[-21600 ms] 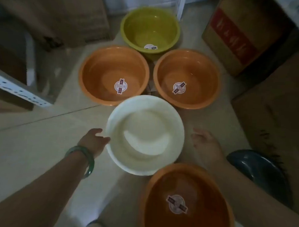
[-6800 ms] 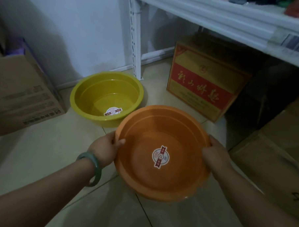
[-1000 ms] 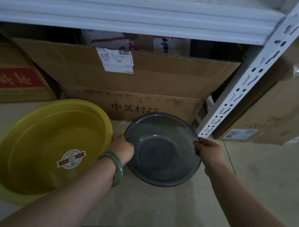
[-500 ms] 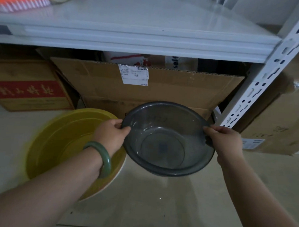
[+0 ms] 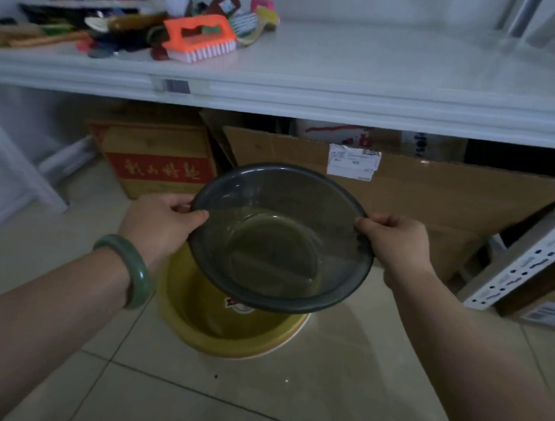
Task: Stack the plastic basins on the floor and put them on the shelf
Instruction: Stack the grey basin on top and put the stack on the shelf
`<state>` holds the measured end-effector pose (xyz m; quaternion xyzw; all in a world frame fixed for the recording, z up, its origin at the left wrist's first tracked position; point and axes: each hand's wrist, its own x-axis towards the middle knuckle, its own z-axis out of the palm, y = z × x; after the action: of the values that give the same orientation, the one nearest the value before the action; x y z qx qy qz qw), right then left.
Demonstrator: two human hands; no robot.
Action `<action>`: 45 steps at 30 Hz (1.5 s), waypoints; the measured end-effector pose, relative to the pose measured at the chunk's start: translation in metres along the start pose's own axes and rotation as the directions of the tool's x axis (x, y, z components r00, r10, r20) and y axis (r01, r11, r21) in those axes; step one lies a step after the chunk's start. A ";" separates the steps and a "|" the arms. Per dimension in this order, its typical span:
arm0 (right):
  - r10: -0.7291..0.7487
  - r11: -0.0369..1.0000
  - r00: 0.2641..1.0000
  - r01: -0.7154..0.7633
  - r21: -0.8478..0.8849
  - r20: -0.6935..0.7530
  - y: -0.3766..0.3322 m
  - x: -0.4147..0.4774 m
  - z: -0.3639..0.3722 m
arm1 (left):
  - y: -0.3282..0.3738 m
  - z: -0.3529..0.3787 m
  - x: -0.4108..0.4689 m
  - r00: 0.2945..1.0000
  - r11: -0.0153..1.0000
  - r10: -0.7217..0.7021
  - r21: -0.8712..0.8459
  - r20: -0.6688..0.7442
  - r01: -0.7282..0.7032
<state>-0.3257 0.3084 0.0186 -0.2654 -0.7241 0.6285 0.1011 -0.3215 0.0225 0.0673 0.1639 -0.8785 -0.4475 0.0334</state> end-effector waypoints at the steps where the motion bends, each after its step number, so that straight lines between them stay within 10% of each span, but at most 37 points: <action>1: 0.001 1.000 1.000 -0.001 -0.015 0.012 0.001 -0.003 0.010 | -0.008 -0.006 0.002 1.000 1.000 -0.010 0.000 -0.012 0.010; 25: -0.064 0.745 0.971 0.201 -0.636 0.232 0.065 -0.020 0.089 | -0.125 0.031 0.035 0.972 0.769 0.160 0.596 0.171 -0.232; 32: -0.080 0.798 0.973 0.192 -0.571 0.215 0.069 -0.018 0.091 | -0.130 0.036 0.039 0.979 0.851 0.137 0.488 0.150 -0.193; 38: 0.187 0.905 0.961 -0.089 -0.416 0.203 0.071 -0.007 0.082 | -0.142 0.023 0.047 0.936 0.945 -0.301 0.190 0.181 0.267; 45: 0.478 0.876 0.782 -0.461 -0.143 0.400 0.079 0.004 0.057 | -0.167 0.007 0.044 0.770 0.750 -0.441 -0.282 0.462 0.599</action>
<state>-0.3360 0.2667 -0.0687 -0.2961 -0.6511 0.6623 -0.2229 -0.3211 -0.0769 -0.0734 0.3088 -0.6703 -0.6359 -0.2256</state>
